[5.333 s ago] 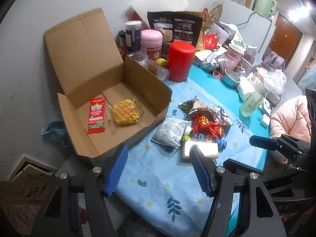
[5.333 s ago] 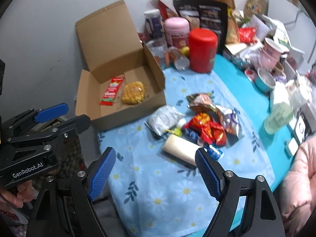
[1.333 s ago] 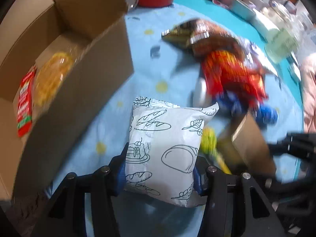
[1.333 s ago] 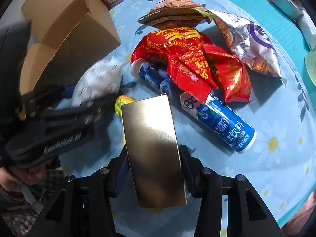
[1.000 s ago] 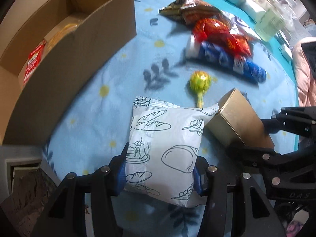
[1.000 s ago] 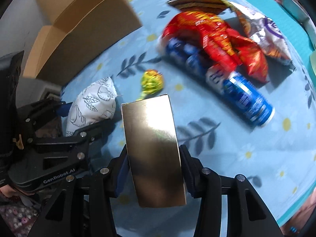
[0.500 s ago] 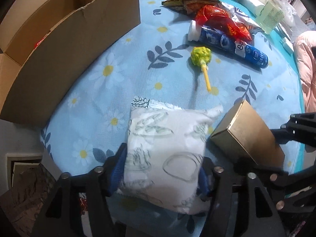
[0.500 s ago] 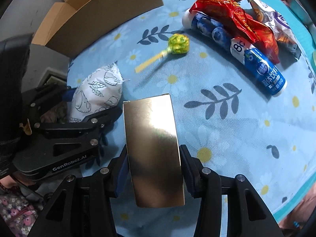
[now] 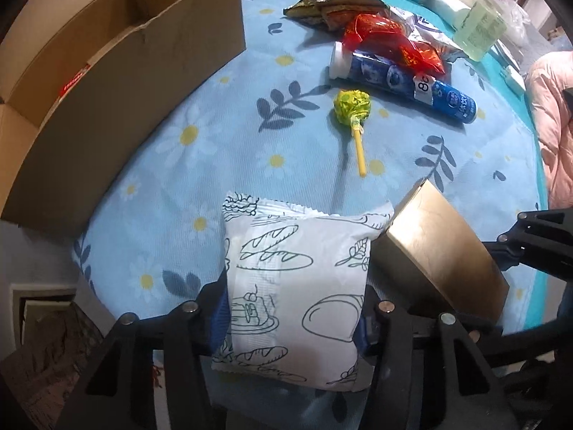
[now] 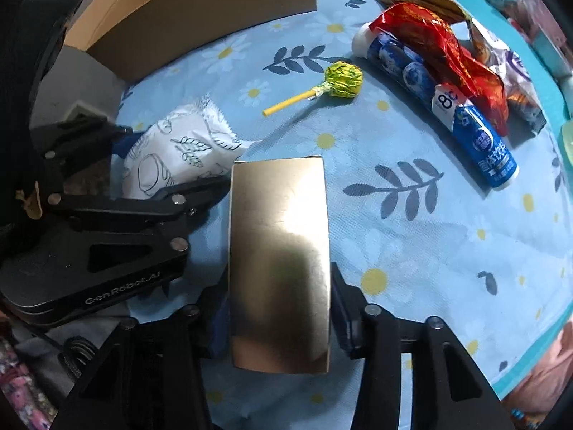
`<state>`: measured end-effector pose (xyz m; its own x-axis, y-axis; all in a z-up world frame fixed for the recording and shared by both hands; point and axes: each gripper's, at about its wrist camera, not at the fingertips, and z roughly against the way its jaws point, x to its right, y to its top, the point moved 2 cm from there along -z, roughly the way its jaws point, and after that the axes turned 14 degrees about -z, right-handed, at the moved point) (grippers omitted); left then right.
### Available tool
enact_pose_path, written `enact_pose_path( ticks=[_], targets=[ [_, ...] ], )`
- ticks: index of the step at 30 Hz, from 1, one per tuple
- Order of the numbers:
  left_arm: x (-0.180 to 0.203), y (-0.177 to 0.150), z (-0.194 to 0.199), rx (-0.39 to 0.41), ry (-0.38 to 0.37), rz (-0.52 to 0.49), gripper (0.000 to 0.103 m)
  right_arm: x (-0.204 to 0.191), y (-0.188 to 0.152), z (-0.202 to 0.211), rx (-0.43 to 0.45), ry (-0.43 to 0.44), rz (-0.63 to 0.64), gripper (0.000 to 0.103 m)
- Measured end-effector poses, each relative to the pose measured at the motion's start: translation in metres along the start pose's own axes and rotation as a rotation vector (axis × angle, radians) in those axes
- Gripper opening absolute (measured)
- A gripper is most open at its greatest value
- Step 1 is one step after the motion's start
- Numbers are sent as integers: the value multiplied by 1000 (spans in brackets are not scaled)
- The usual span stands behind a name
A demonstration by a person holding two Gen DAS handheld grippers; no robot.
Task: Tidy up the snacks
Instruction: 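Lift the white bread bag with left tool while right tool carries the gold box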
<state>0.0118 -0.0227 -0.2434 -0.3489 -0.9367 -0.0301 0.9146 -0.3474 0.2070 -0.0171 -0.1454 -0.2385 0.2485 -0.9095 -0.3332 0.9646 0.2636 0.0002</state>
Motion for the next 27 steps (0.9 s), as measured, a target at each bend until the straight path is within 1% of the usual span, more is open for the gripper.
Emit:
enact_pose_path(
  ticks=[1, 4, 7, 9, 10, 11, 12, 13, 15, 20, 24, 27],
  targets=[
    [0, -3, 2, -1, 0, 3, 53, 0, 0, 0, -6, 18, -17, 44],
    [0, -9, 7, 0, -27, 18, 53, -4, -4, 3, -2, 18, -18, 44],
    [4, -15, 13, 6, -40, 26, 53, -7, -6, 5, -12, 56, -29, 44],
    [4, -14, 14, 14, -38, 29, 53, -15, -9, 6, -15, 63, -17, 43],
    [4, -15, 17, 20, -36, 32, 53, -9, -11, 13, -14, 59, -6, 43],
    [3, -16, 19, 25, -36, 36, 53, -12, -10, 14, -12, 55, 0, 44],
    [4, -5, 13, 30, -35, 40, 53, -17, -11, 15, -10, 55, 9, 43],
    [4, -5, 15, 35, -34, 43, 53, -20, -10, 16, -7, 57, 13, 43],
    [1, -11, 25, 48, -31, 48, 53, -27, -9, 19, 2, 60, 22, 43],
    [-7, -11, 45, 81, -14, 67, 53, -43, -5, 25, 22, 74, 41, 43],
    [-21, -19, 69, 116, 8, 81, 53, -60, 4, 32, 42, 89, 56, 43],
    [-30, -20, 83, 140, 13, 106, 52, -73, 11, 41, 65, 100, 76, 43]
  ],
)
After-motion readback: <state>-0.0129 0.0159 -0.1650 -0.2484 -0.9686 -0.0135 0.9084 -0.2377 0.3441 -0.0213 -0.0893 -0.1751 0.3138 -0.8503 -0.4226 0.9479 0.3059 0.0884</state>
